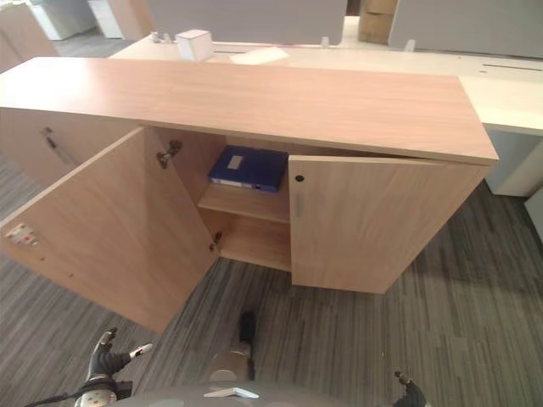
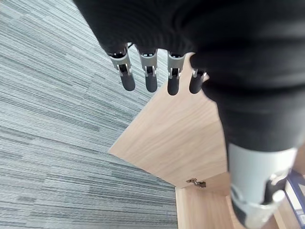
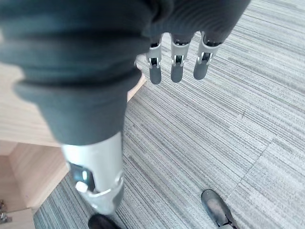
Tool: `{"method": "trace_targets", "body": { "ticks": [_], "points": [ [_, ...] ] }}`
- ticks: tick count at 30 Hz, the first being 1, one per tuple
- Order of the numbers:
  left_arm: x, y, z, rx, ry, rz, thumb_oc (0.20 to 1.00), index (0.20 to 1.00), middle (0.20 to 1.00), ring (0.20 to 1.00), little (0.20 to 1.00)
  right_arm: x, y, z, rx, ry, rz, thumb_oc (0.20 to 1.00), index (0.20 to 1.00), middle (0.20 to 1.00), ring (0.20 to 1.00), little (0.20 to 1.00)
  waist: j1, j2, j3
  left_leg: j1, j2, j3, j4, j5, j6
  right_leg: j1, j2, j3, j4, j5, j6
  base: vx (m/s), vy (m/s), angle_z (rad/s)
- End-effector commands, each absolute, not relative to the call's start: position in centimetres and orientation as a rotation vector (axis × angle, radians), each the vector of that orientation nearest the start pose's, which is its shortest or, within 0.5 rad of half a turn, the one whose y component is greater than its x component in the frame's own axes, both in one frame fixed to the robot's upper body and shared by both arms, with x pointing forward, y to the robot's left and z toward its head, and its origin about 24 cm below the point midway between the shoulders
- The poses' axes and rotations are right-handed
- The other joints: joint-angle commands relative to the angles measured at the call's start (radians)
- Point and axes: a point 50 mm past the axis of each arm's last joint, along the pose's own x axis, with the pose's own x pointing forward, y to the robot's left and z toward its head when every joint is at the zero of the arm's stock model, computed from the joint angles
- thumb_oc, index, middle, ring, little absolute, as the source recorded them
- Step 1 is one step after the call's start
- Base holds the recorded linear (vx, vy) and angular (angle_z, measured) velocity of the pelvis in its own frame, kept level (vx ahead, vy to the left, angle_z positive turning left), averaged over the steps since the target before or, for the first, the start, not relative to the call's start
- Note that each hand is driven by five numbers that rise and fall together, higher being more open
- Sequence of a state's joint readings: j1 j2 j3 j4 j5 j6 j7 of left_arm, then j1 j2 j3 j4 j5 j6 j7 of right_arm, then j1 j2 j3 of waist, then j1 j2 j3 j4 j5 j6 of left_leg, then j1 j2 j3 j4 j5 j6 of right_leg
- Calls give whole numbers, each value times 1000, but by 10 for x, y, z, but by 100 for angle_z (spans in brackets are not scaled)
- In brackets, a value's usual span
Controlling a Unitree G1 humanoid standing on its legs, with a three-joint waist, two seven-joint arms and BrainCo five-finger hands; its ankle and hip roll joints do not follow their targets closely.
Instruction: Put the empty folder in the office cabinet
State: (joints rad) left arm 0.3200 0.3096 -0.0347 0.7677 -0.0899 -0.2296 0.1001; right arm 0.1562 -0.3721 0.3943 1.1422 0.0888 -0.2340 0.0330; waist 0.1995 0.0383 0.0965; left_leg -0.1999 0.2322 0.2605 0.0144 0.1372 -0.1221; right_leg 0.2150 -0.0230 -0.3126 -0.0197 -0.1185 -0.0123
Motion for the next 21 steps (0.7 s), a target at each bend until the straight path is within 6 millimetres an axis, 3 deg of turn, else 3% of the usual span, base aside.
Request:
{"method": "trace_targets", "body": {
  "ticks": [1, 2, 5, 6, 8, 11, 16, 17, 18, 21],
  "points": [
    [108, 278, -106, 329, 701, 263, 1000, 1000, 1000, 1000, 1000, 120, -228, -141, -429, 903, 208, 1000, 1000, 1000, 1000, 1000, 27, -10, 17, -19, 34, -72, 49, 128, -46, -32, -59, -8, -40, 41, 91, -147, 7, -6],
    [97, 284, -109, 323, 735, 326, 1000, 1000, 1000, 1000, 1000, 118, -224, -144, -442, 924, 221, 1000, 1000, 1000, 1000, 1000, 20, -23, 16, 23, 43, -95, 91, 85, -46, -53, -87, -14, -49, 64, 98, -134, 6, 18],
    [83, 292, -115, 322, 796, 416, 1000, 1000, 1000, 1000, 1000, 122, -220, -145, -454, 921, 225, 1000, 1000, 1000, 1000, 1000, 4, -31, 5, 75, 37, -117, 102, 52, -46, -84, -100, -8, -54, 84, 106, -122, 54, 4],
    [71, 309, -114, 344, 830, 561, 1000, 1000, 1000, 1000, 1000, 118, -217, -148, -465, 941, 231, 1000, 1000, 1000, 1000, 1000, -32, -28, -14, 160, 45, -114, 82, 18, -54, -129, -117, -24, -45, 100, 110, -95, 104, 14],
    [68, 314, -112, 365, 830, 599, 1000, 1000, 1000, 1000, 1000, 116, -217, -149, -468, 945, 234, 1000, 1000, 1000, 1000, 1000, -43, -24, -22, 182, 49, -109, 65, 16, -57, -138, -119, -30, -42, 102, 113, -75, 125, 19],
    [57, 343, -100, 469, 835, 723, 1000, 1000, 1000, 1000, 1000, 100, -225, -152, -479, 988, 214, 1000, 1000, 1000, 1000, 1000, -73, -7, -58, 243, 63, -68, -51, 4, -77, -154, -124, -64, -34, 111, 124, 0, 169, 50],
    [56, 348, -96, 494, 832, 726, 1000, 1000, 1000, 1000, 1000, 98, -227, -152, -481, 995, 212, 1000, 1000, 1000, 1000, 1000, -73, -8, -64, 256, 59, -61, -79, 1, -80, -151, -124, -63, -38, 116, 127, 13, 72, 13],
    [56, 375, -79, 581, 811, 803, 1000, 1000, 1000, 1000, 1000, 93, -235, -151, -462, 1000, 165, 1000, 1000, 1000, 1000, 1000, -86, -14, -67, 269, 48, -50, -95, -39, -85, -148, -143, -68, -39, 136, 142, 37, 359, -13],
    [55, 389, -68, 613, 792, 862, 1000, 1000, 1000, 1000, 1000, 90, -241, -150, -440, 1011, 112, 1000, 1000, 1000, 1000, 1000, -95, -27, -72, 267, 19, -48, -99, -60, -69, -160, -170, -53, -42, 165, 161, 37, 366, -4],
    [60, 396, -59, 642, 756, 865, 1000, 1000, 1000, 1000, 1000, 91, -244, -149, -429, 1014, 84, 1000, 1000, 1000, 1000, 1000, -96, -39, -73, 264, -8, -45, -101, -76, -55, -170, -195, -45, -43, 184, 176, 0, 185, 3]
  ]
}}
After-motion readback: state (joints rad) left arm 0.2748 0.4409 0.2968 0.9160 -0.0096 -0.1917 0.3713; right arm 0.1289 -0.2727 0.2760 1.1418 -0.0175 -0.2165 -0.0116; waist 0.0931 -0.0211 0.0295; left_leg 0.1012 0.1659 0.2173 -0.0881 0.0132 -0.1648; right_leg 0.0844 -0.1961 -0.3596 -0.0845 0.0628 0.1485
